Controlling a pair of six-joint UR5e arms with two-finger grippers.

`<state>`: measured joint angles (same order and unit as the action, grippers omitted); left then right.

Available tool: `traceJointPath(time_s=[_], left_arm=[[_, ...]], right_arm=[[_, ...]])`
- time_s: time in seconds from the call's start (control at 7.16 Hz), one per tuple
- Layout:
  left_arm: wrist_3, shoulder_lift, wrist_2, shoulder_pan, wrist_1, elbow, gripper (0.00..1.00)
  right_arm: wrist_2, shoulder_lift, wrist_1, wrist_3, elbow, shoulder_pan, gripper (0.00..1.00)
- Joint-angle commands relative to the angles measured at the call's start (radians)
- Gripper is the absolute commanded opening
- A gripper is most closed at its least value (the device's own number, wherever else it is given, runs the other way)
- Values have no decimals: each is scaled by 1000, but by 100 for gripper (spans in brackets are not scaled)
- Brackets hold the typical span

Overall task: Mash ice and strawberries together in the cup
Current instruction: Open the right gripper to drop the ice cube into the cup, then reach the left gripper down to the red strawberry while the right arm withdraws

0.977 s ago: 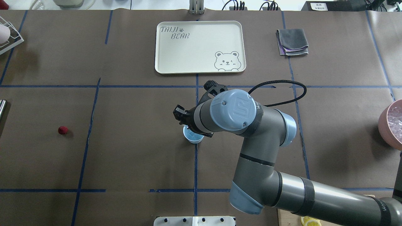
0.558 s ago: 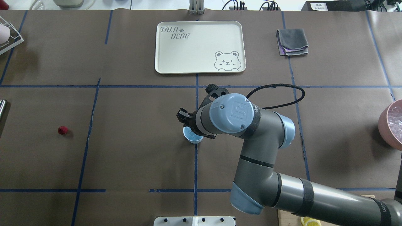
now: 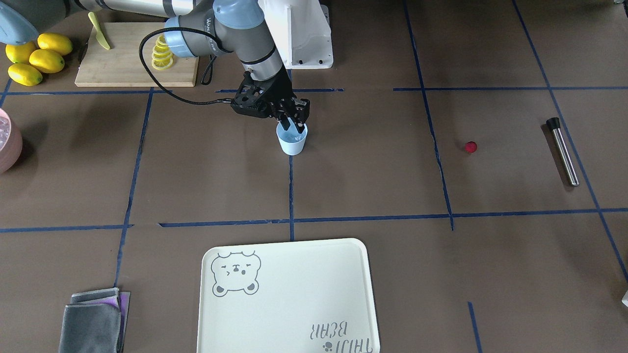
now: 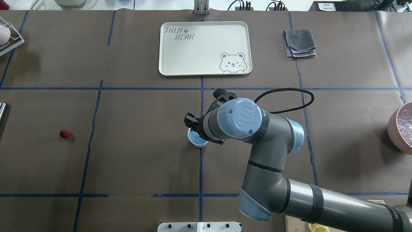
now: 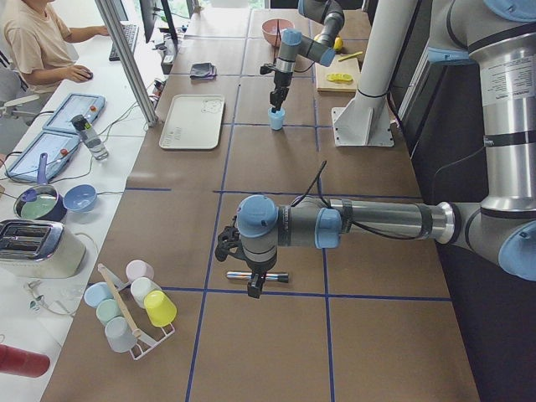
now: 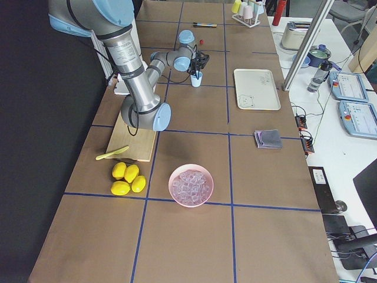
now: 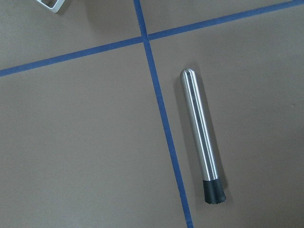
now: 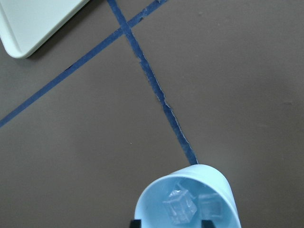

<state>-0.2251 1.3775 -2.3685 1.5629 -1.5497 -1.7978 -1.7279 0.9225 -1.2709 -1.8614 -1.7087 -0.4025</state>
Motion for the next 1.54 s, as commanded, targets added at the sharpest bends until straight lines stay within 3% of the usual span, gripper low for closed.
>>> traceJointPath(time_s=[0.0, 0.14, 0.28, 0.42, 0.7, 0.84, 0.98, 1.12, 1.4], left_arm=[[4, 0, -2, -3, -15, -2, 100], [57, 0, -24, -15, -71, 3, 100], [195, 2, -87, -74, -102, 0, 100], [331, 2, -90, -152, -204, 0, 100], [758, 5, -77, -356, -523, 5, 100], [976, 65, -36, -480, -608, 8, 100], [1083, 149, 56, -615, -607, 11, 98], [1102, 172, 213, -730, -603, 14, 98], [1243, 164, 320, -777, -607, 15, 100]], right_arm=[[-15, 7, -17, 4, -50, -25, 100], [-86, 68, -104, 23, -151, -97, 100], [-205, 149, -142, 142, -249, -196, 100], [-294, 264, -140, 244, -311, -297, 100], [-416, 393, -134, 480, -316, -457, 100], [-483, 476, -128, 614, -316, -545, 100], [-524, 536, -127, 746, -315, -618, 100], [-532, 561, -128, 813, -306, -651, 100], [-529, 573, -127, 834, -292, -659, 100]])
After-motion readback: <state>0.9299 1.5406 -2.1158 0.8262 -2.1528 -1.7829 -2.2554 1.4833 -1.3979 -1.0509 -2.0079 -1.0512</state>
